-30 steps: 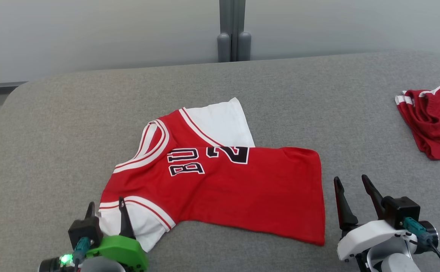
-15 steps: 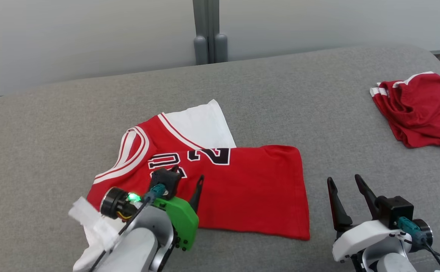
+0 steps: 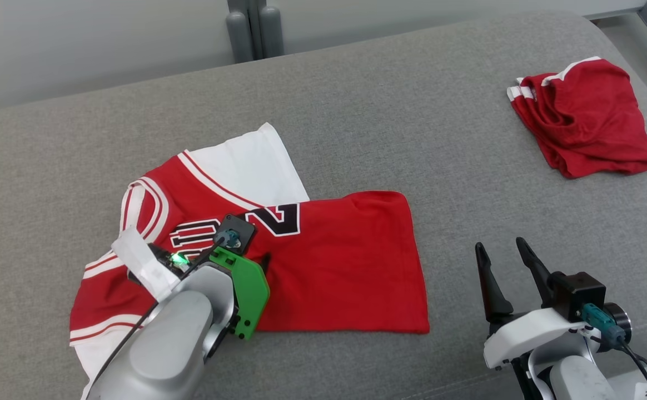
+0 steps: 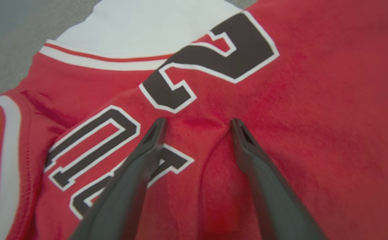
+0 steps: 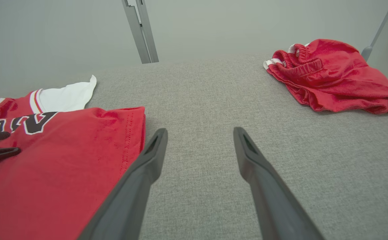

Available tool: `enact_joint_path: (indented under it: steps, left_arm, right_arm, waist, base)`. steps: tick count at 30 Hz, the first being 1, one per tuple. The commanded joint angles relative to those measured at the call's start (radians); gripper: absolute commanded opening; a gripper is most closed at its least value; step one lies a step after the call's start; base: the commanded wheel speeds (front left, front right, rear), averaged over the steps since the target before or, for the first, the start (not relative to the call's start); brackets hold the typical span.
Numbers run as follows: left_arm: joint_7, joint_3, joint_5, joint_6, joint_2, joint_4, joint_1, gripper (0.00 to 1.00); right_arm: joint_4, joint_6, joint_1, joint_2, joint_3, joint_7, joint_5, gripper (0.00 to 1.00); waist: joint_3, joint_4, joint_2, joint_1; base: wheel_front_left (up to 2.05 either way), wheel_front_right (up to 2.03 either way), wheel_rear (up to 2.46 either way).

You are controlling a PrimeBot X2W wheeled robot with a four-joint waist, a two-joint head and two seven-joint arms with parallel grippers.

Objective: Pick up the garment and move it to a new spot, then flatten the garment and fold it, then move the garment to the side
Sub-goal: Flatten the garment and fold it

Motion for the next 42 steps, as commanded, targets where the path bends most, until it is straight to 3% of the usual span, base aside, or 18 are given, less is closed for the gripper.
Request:
enact_joint_path:
  steps: [1, 2, 3, 11, 18, 26, 32, 33, 34, 35, 36, 42]
  left_arm:
    - [-0.002, 0.000, -0.001, 0.000, -0.003, 0.017, -0.026, 0.49]
    - [0.000, -0.006, 0.002, -0.004, -0.005, 0.036, -0.030, 0.41]
    - [0.007, -0.014, 0.008, -0.006, -0.005, 0.056, -0.033, 0.00]
    - [-0.106, -0.006, 0.019, 0.031, -0.028, 0.087, -0.098, 0.00]
    - [-0.217, 0.028, 0.034, 0.093, -0.041, 0.113, -0.228, 0.00]
    - [-0.267, 0.075, 0.005, 0.134, -0.065, 0.233, -0.380, 0.00]
    - [-0.361, 0.075, 0.028, 0.159, -0.049, 0.322, -0.467, 0.00]
    - [-0.382, 0.072, 0.033, 0.164, -0.048, 0.332, -0.476, 0.02]
    - [-0.398, 0.069, 0.038, 0.164, -0.049, 0.344, -0.484, 0.29]
    - [-0.409, 0.065, 0.041, 0.163, -0.052, 0.354, -0.487, 0.74]
    - [-0.422, 0.064, 0.039, 0.161, -0.056, 0.365, -0.490, 1.00]
    - [-0.465, 0.081, 0.005, 0.153, -0.080, 0.375, -0.460, 1.00]
  right_arm:
    - [0.003, -0.002, -0.011, -0.002, 0.000, -0.007, 0.003, 1.00]
    - [0.006, -0.002, -0.014, -0.002, 0.000, -0.009, 0.004, 1.00]
    - [0.008, -0.002, -0.017, -0.002, 0.000, -0.011, 0.005, 1.00]
    - [0.018, -0.002, -0.031, -0.002, -0.005, -0.022, 0.014, 1.00]
    - [0.021, -0.002, -0.054, -0.002, 0.003, -0.028, 0.021, 1.00]
    - [0.024, -0.002, -0.088, -0.001, -0.005, -0.035, 0.018, 1.00]
    - [0.027, -0.002, -0.105, -0.002, -0.002, -0.041, 0.029, 1.00]
    - [0.028, -0.002, -0.106, -0.001, 0.000, -0.042, 0.030, 1.00]
    - [0.031, -0.002, -0.107, -0.001, 0.001, -0.042, 0.030, 1.00]
    - [0.033, -0.002, -0.107, -0.002, 0.001, -0.043, 0.032, 1.00]
    - [0.036, -0.002, -0.108, -0.002, 0.002, -0.044, 0.033, 1.00]
    - [0.044, -0.002, -0.112, -0.002, 0.000, -0.047, 0.032, 1.00]
  waist:
    - [0.030, -0.029, 0.0000, 0.0000]
    - [0.034, -0.031, 0.0000, 0.0000]
    - [0.036, -0.032, 0.0000, 0.0000]
    - [0.050, -0.033, 0.0000, 0.0000]
    - [0.095, -0.069, 0.0000, 0.0000]
    - [0.164, -0.127, 0.0000, 0.0000]
    - [0.191, -0.139, 0.0000, 0.0000]
    - [0.192, -0.138, 0.0000, 0.0000]
    - [0.192, -0.134, 0.0000, 0.0000]
    - [0.192, -0.129, 0.0000, 0.0000]
    - [0.190, -0.123, 0.0000, 0.0000]
    - [0.164, -0.076, 0.0000, 0.0000]
  base:
    - [0.00, 0.00, 0.00]
    - [0.00, 0.00, 0.00]
    - [0.00, 0.00, 0.00]
    - [0.00, 0.00, 0.00]
    - [0.00, 0.00, 0.00]
    - [0.00, 0.00, 0.00]
    - [0.00, 0.00, 0.00]
    - [0.00, 0.00, 0.00]
    - [0.00, 0.00, 0.00]
    - [0.00, 0.00, 0.00]
    - [0.00, 0.00, 0.00]
    - [0.00, 0.00, 0.00]
